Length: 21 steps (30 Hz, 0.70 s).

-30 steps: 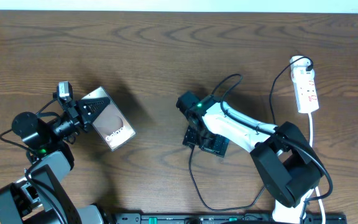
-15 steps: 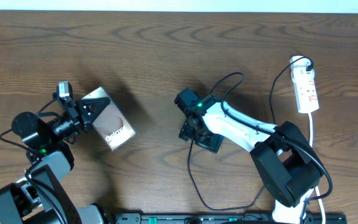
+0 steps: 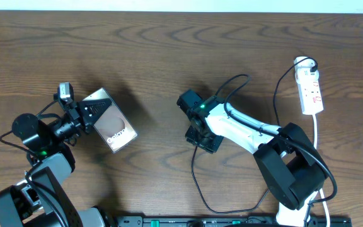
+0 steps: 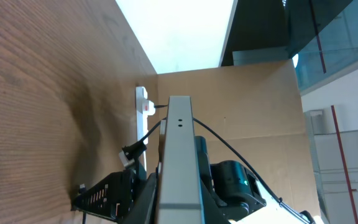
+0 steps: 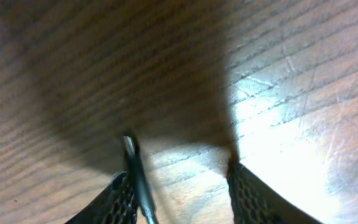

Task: Plug charger to phone and switch on socket
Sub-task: 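Lower the right gripper and close it on the cable connector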

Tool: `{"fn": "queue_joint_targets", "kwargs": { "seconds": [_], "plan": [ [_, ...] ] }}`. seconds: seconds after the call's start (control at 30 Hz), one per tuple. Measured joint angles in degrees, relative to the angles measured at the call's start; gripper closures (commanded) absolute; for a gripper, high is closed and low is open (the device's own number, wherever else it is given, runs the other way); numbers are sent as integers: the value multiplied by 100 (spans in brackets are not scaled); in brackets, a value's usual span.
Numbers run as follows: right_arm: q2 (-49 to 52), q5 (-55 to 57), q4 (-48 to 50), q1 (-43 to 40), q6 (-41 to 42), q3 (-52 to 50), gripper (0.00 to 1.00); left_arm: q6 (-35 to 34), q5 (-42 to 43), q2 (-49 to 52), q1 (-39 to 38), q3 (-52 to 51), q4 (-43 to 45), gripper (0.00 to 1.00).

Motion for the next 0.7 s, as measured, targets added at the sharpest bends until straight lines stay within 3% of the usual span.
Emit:
{"fn": "queue_joint_targets", "kwargs": {
  "seconds": [0.17, 0.23, 0.3, 0.7],
  "plan": [
    [0, 2, -9, 0, 0, 0, 60, 0, 0, 0, 0, 0, 0, 93],
    [2, 0, -7, 0, -22, 0, 71, 0, 0, 0, 0, 0, 0, 93],
    [2, 4, -11, 0, -20, 0, 75, 0, 0, 0, 0, 0, 0, 92],
    [2, 94, 31, 0, -20, 0, 73, 17, 2, 0, 0, 0, 0, 93]
  ]
}}
